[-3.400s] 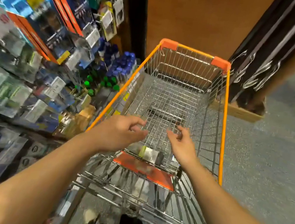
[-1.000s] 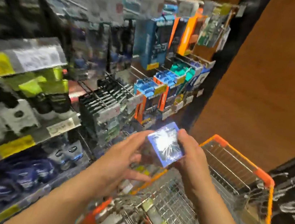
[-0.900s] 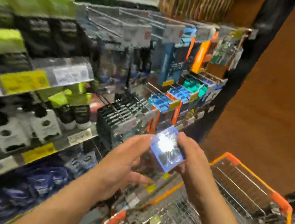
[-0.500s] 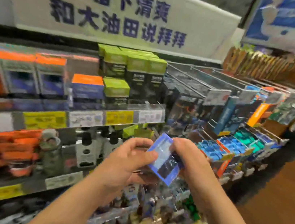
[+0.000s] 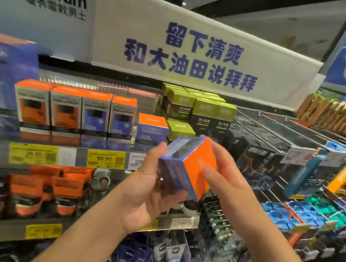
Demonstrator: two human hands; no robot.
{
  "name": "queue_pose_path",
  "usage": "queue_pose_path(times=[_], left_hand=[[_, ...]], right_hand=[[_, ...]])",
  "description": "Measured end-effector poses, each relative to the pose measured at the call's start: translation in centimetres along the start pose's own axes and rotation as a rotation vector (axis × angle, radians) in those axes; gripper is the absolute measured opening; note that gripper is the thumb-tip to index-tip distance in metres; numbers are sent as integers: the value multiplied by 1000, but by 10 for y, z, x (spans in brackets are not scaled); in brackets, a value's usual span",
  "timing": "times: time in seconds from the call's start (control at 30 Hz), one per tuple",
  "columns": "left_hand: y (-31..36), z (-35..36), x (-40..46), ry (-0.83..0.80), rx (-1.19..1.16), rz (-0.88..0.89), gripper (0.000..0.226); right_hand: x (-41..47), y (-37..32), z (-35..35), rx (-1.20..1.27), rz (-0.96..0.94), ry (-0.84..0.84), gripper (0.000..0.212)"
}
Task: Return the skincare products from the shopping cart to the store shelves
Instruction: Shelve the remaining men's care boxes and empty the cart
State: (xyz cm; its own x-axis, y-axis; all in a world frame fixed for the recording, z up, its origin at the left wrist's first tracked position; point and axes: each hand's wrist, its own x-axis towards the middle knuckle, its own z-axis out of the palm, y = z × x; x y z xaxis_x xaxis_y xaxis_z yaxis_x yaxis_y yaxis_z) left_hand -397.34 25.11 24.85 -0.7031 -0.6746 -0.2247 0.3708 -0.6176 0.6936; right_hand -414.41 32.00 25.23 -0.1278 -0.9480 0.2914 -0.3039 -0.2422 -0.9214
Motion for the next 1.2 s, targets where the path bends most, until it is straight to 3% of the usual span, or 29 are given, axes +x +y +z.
queue_pose_path(times=[0.13, 0.27, 0.4, 0.47, 0.63, 0.77, 0.83, 0.87, 1.03, 1.2], left_hand=[[7, 5, -1, 2, -96, -102, 75], [7, 4, 1, -42, 132, -128, 90], [8, 0, 0, -90, 267, -116, 93], [8, -2, 1, -129, 260, -114, 98], [13, -4, -2, -215, 212, -70, 93], [15, -5, -7, -246, 102, -8, 74], [16, -6, -9, -243, 23, 24, 66], [17, -6, -9, -242, -1, 41, 63], [16, -9, -8, -236, -29, 239, 52], [15, -13, -3, -227, -38, 320, 60]], right_hand=[[15, -17, -2, -16, -33, -52, 67], [25, -26, 0, 30, 18, -59, 74], [34, -35, 8, -28, 86, 0, 53], [37, -38, 7, -97, 92, 22, 55], [45, -50, 15, -208, 50, 67, 87], [53, -55, 19, -147, 109, 84, 115], [55, -57, 20, -88, 126, 68, 119], [57, -58, 21, -64, 125, 76, 113], [63, -46, 14, 136, 76, 83, 49], [68, -43, 15, 100, 74, 23, 45]])
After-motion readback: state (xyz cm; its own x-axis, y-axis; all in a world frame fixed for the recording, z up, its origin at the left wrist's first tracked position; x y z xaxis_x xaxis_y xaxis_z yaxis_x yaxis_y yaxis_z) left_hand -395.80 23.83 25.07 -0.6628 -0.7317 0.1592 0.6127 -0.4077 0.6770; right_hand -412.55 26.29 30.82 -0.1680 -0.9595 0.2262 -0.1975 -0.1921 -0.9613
